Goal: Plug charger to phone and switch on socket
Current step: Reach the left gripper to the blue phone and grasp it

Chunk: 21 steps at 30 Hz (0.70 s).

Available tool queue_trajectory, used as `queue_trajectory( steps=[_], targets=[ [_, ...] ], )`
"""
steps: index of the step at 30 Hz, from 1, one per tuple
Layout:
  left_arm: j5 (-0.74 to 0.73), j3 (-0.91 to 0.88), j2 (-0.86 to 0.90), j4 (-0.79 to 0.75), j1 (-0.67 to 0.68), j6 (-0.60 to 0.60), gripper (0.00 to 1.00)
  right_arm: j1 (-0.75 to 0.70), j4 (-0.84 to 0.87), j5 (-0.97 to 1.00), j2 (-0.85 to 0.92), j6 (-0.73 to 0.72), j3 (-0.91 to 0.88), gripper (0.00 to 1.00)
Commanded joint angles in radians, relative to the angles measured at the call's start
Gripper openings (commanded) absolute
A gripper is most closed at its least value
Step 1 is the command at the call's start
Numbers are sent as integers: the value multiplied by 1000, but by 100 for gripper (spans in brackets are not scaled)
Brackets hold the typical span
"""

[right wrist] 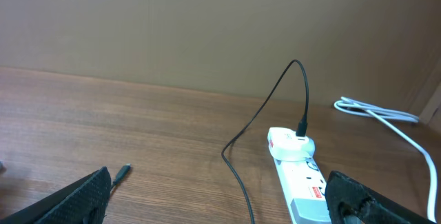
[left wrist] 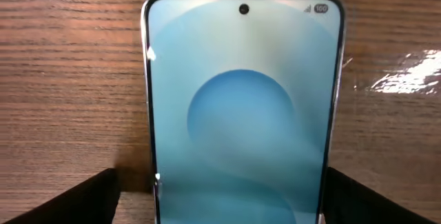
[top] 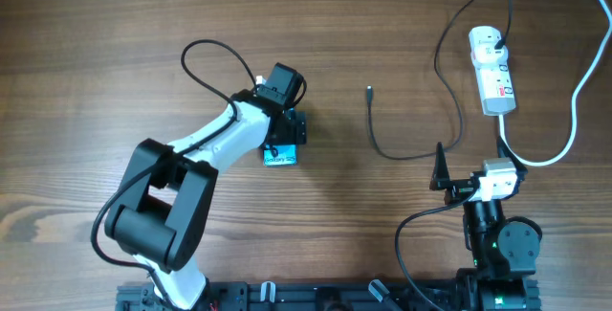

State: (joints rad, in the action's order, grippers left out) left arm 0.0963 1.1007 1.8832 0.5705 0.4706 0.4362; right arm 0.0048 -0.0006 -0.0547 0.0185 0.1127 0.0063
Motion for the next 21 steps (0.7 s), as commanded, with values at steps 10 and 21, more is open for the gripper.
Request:
queue_trajectory(
  steps=[10,21],
  targets=[
    [-108,-48,111,6,-1,43,68,-4,2,9,-8,-8,-1,100],
    [-107,26,40,108,-1,43,63,-4,2,9,-8,-8,-1,100]
  ],
)
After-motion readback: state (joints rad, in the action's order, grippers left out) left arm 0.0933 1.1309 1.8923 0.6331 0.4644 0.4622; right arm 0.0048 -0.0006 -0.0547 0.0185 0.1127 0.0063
